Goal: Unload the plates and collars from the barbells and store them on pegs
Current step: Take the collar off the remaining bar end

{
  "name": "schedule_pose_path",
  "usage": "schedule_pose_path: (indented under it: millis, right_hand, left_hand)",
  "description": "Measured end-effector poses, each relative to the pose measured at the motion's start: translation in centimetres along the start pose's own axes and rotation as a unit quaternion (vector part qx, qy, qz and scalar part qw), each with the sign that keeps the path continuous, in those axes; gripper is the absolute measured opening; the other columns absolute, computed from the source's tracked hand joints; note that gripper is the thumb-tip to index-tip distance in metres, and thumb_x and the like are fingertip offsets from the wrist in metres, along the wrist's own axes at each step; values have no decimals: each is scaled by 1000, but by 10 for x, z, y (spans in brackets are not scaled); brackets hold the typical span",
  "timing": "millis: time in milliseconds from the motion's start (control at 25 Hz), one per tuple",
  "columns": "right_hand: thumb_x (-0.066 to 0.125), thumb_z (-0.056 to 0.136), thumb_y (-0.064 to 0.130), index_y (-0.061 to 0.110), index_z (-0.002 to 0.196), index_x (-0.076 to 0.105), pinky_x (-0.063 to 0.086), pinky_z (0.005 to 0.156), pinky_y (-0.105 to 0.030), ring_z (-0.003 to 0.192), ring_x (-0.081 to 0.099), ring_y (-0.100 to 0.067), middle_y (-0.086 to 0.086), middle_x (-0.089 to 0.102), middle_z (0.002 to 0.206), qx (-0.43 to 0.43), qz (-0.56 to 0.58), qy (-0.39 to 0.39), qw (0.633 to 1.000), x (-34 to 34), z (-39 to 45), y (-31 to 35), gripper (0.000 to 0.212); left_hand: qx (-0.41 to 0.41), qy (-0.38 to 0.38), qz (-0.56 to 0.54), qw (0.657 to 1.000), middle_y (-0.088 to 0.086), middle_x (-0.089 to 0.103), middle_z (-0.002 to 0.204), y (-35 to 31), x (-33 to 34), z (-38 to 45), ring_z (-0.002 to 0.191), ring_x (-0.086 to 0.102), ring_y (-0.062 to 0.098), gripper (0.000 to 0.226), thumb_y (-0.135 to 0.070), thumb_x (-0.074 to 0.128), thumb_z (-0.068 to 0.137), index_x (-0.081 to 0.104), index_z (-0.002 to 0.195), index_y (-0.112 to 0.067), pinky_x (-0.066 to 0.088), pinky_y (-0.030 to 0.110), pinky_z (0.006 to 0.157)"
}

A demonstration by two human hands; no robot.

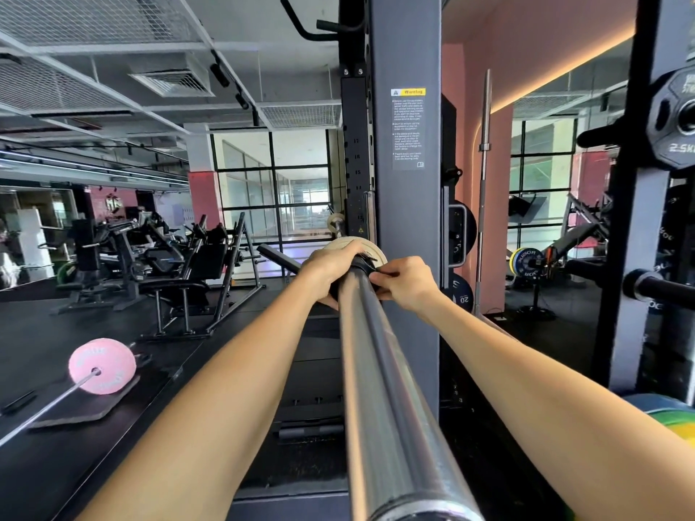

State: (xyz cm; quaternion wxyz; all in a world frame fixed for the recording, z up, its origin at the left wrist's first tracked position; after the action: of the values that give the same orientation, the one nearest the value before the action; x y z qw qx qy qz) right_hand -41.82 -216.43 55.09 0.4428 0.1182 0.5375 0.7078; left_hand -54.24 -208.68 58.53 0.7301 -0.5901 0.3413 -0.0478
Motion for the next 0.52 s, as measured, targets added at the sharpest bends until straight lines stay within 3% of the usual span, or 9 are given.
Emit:
schedule_pose_path:
  millis: [120,240,360,520]
  right_hand:
    - [67,88,8,3,85,72,60,81,-40,81,72,-31,-16,71,86,-12,-15,-3,1000,0,0,5,8]
    - [63,89,9,4,87,71,58,82,-45,77,70,-29,-16,70,84,-14,-46,-2,999,1,-2,4,10]
    - [59,91,17,9,82,67,58,79,-47,73,59,-25,-18,68,84,-10,-69,27,997,2,-12,5,14]
    - [51,98,25,11,105,65,53,71,-38,82,55,-21,-9,61,93,25,22,72,997,-4,-40,17,21]
  left_hand:
    - [3,27,-31,999,2,62,80,3,-2,-5,67,60,17,32,-50,50,90,58,97,-19,47,28,48]
    - [36,17,-50,998,-6,58,81,10,-6,-12,67,59,12,28,-56,50,92,52,100,-29,47,24,44]
    - [60,34,-51,996,4,62,88,22,-12,-25,56,63,14,36,-54,49,95,51,109,-22,50,21,41]
    - [35,44,-55,997,16,66,112,39,-27,-48,74,69,24,48,-55,47,96,53,122,-15,58,27,51]
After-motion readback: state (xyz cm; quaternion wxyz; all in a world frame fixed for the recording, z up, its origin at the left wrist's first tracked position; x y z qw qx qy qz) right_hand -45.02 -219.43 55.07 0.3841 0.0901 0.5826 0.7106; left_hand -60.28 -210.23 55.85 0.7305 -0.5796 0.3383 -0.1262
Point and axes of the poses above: each hand's wrist, its own z-axis towards the middle knuckle, its own x-axis out of the palm, y = z × x, the point moved 5 cm from there along z, towards the middle knuckle
